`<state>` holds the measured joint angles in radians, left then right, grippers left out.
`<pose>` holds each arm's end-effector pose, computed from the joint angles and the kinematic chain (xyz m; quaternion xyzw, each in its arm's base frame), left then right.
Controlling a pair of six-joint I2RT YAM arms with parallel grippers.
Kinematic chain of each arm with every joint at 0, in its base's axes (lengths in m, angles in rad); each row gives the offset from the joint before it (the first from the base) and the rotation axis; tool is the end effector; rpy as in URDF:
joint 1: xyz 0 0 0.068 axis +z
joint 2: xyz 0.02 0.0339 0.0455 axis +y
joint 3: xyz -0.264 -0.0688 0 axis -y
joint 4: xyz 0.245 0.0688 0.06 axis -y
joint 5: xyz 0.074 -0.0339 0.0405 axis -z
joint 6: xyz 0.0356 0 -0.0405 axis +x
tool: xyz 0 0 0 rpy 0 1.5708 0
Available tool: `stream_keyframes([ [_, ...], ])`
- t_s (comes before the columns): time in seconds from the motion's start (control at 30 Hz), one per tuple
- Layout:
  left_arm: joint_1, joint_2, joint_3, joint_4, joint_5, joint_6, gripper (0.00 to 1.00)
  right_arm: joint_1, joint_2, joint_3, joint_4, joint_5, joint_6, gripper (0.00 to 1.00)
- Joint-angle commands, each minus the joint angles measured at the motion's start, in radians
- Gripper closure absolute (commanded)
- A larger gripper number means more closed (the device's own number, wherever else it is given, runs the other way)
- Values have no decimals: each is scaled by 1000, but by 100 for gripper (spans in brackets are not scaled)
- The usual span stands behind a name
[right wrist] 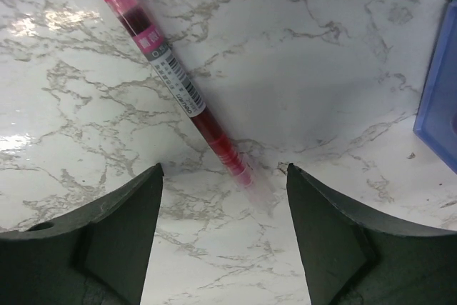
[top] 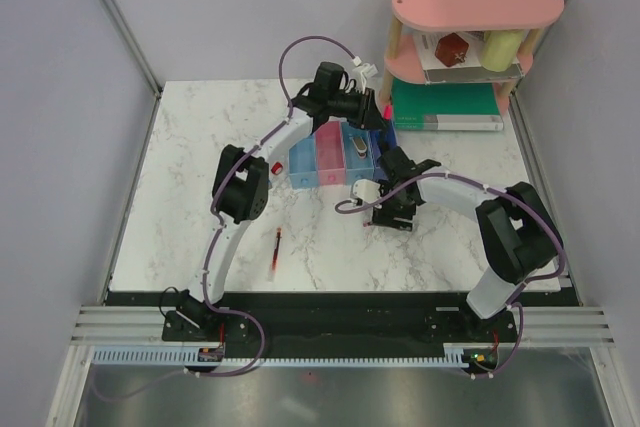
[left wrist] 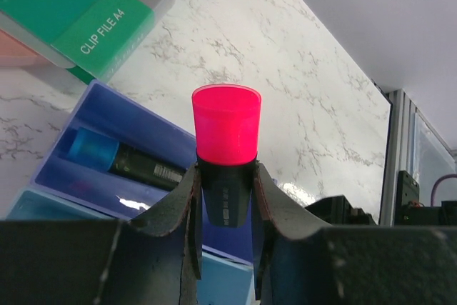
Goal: Sort the stationery into containers
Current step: Place the pen in the storage box.
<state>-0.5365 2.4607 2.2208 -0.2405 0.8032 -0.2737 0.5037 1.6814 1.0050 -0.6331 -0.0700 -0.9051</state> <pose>0.4725 -0.3108 0.2341 0.3041 0.7537 -0.4953 0.3070 0.2668 0.1499 0.1635 -0.6451 0.7521 0.0080 0.1345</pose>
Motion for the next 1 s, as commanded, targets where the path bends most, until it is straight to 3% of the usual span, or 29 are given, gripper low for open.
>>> stream_keyframes([
  [0.0,-14,30,27,96,-47,-44,93,30,-29,27,1,-24,11,22],
  [0.07,-16,41,22,95,-47,-42,80,36,-49,43,-10,-30,15,22],
  [0.2,-16,37,-21,89,-35,-30,78,39,-72,69,-42,-40,18,22],
  [0.33,-16,27,-58,84,-33,-13,50,39,-81,96,-62,-50,20,22],
  [0.5,-16,18,-75,81,-38,-9,26,39,-54,101,-33,-31,3,20],
  [0.53,-16,11,-76,81,-38,-9,17,38,-39,93,-22,-24,-6,20],
  [0.67,-13,-34,-102,76,-42,4,11,36,15,87,30,-17,-31,20],
  [0.97,24,-183,-197,57,-50,76,9,13,107,106,75,-63,-63,19],
])
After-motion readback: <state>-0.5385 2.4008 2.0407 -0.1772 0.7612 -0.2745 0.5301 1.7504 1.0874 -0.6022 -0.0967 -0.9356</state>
